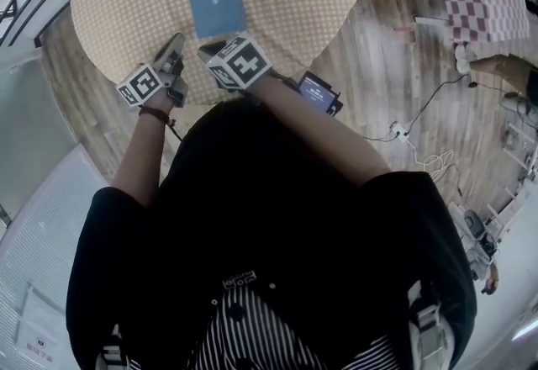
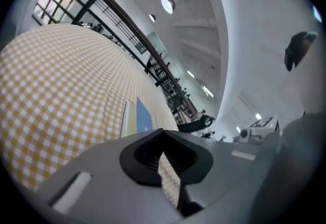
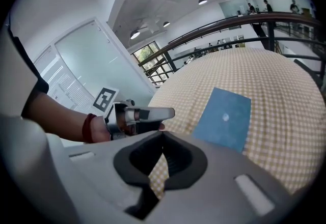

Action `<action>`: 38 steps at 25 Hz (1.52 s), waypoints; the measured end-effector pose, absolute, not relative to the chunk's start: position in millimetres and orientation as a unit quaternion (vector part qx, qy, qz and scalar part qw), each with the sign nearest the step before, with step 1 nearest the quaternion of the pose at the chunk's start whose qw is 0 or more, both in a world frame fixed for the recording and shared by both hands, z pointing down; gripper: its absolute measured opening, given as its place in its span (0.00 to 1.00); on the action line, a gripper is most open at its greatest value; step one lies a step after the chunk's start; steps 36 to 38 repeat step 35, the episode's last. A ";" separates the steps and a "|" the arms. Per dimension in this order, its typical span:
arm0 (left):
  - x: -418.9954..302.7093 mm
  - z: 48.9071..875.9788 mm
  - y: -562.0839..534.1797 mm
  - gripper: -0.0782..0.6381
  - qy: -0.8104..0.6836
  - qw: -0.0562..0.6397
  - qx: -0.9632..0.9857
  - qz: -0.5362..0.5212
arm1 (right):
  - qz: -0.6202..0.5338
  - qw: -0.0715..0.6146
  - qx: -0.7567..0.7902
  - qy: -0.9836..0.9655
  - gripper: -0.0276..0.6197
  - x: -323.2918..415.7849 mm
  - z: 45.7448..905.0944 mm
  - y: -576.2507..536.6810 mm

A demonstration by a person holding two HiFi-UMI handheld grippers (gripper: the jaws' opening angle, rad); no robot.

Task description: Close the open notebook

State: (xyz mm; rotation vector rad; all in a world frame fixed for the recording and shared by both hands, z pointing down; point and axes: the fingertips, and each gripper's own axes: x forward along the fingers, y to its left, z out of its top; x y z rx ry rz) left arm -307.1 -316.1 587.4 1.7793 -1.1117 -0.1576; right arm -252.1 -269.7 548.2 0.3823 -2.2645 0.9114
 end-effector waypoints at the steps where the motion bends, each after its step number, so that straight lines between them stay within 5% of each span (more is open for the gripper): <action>1: -308.8 578.0 -315.1 0.11 -0.458 0.492 0.735 -0.084 | 0.341 0.329 0.150 -0.868 0.05 -253.7 545.0 -266.2; 15: -249.4 395.0 -261.1 0.11 -0.430 0.177 0.884 0.052 | 0.182 0.175 0.318 -0.914 0.04 -213.4 399.5 -270.6; 38: -248.8 376.9 -243.5 0.11 -0.413 0.155 0.897 0.040 | 0.173 0.177 0.322 -0.914 0.04 -216.8 381.3 -251.7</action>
